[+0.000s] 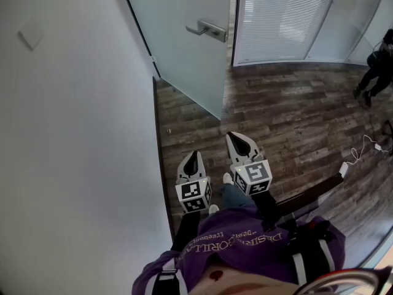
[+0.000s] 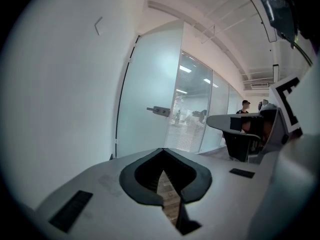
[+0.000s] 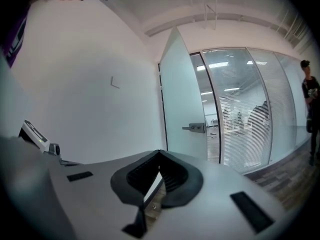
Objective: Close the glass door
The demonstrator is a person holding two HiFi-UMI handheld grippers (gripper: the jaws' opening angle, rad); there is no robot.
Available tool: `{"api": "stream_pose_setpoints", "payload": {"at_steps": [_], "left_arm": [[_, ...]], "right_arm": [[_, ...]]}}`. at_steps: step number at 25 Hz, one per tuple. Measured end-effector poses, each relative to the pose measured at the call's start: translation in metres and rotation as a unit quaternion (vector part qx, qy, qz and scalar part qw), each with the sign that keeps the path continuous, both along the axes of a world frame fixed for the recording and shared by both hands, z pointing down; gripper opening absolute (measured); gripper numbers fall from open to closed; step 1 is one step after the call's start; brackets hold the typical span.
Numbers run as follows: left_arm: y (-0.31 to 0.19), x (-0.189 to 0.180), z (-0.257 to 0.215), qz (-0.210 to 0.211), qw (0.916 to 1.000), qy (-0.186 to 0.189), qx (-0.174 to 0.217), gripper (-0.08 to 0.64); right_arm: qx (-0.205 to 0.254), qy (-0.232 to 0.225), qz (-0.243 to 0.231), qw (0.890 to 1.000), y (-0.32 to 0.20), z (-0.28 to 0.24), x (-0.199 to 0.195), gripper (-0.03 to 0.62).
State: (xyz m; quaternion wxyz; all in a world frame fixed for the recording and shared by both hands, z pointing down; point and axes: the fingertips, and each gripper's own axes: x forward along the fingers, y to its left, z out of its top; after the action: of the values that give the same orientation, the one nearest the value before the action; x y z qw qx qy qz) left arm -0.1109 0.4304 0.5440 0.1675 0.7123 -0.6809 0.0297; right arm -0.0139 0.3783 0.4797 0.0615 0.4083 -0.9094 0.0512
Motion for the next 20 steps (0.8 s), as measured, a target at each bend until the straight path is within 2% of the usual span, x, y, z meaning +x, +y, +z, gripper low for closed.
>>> {"api": "stream_pose_setpoints", "payload": {"at_steps": [9, 20], "left_arm": [[-0.115, 0.013, -0.027, 0.013, 0.9994, -0.02, 0.024, 0.0], [-0.192, 0.023, -0.028, -0.006, 0.9996, -0.019, 0.021, 0.0]], "right_arm": [[0.007, -0.007, -0.002, 1.0, -0.108, -0.015, 0.007, -0.011], [0.0, -0.011, -0.012, 1.0, -0.19, -0.014, 0.023, -0.011]]}}
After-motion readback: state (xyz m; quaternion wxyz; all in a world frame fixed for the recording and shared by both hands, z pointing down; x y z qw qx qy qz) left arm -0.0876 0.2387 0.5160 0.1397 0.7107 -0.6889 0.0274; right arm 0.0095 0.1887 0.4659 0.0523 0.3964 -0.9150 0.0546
